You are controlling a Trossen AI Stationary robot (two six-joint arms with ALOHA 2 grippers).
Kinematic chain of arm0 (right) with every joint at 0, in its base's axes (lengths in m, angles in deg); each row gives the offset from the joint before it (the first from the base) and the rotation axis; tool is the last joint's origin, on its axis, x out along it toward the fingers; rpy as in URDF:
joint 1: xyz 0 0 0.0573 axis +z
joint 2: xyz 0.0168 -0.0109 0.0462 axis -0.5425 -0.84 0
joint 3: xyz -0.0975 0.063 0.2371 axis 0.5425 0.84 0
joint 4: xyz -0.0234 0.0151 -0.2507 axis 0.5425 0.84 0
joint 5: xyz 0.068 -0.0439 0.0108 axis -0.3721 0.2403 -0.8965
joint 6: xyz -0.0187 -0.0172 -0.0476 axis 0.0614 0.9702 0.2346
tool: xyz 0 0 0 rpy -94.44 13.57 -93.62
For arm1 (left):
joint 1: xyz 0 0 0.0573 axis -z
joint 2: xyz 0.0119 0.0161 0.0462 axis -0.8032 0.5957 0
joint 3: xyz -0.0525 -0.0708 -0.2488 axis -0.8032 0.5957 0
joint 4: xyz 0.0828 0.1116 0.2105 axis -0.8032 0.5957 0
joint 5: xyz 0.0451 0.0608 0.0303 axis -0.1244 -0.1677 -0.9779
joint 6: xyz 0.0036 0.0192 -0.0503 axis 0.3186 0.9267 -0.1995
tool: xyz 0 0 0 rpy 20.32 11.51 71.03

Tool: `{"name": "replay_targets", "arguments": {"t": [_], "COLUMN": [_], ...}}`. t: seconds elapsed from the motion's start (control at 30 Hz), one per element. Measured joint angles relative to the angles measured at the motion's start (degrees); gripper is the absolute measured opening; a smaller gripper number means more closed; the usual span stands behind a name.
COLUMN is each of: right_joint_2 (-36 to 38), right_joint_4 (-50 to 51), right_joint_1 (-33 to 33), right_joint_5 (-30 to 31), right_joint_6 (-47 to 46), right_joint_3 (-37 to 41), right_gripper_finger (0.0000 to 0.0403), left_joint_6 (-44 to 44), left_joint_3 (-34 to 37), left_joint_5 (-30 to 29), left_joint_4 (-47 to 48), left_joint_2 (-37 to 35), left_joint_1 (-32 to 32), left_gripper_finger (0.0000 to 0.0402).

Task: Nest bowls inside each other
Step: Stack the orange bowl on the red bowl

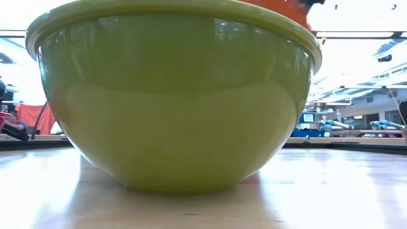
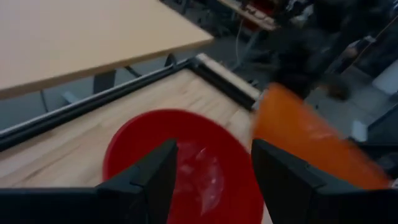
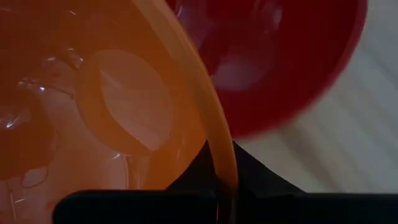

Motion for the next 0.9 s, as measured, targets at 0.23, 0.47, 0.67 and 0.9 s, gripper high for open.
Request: {"name": "replay_targets", "arguments": {"t": [0.23, 0.47, 0.67, 0.9], "right_joint_2": [-15.71, -28.74, -32.53, -34.44], "right_joint_4": [0.19, 4.52, 6.75, 7.26], "right_joint_1": [-3.17, -7.57, -7.95, -7.43], "right_joint_5": [7.48, 3.13, 1.76, 6.91], "right_joint_6": [0.29, 3.57, 5.11, 4.99], "right_joint_3": [-16.28, -24.22, -24.76, -24.76], "right_gripper_finger": [0.0019, 0.0019, 0.0020, 0.0020], "left_joint_6": [4.77, 7.21, 7.21, 9.03], "left_joint_3": [-5.13, -12.62, -14.84, -14.95], "left_joint_5": [-0.17, -1.40, -1.44, -1.48], "left_joint_4": [7.30, 17.53, 19.37, 19.84], "left_joint_2": [0.02, 0.02, 0.04, 0.07], "left_joint_1": [0.82, 1.25, 1.29, 1.22], "left_gripper_finger": [0.0210, 0.0210, 0.0210, 0.0210]}}
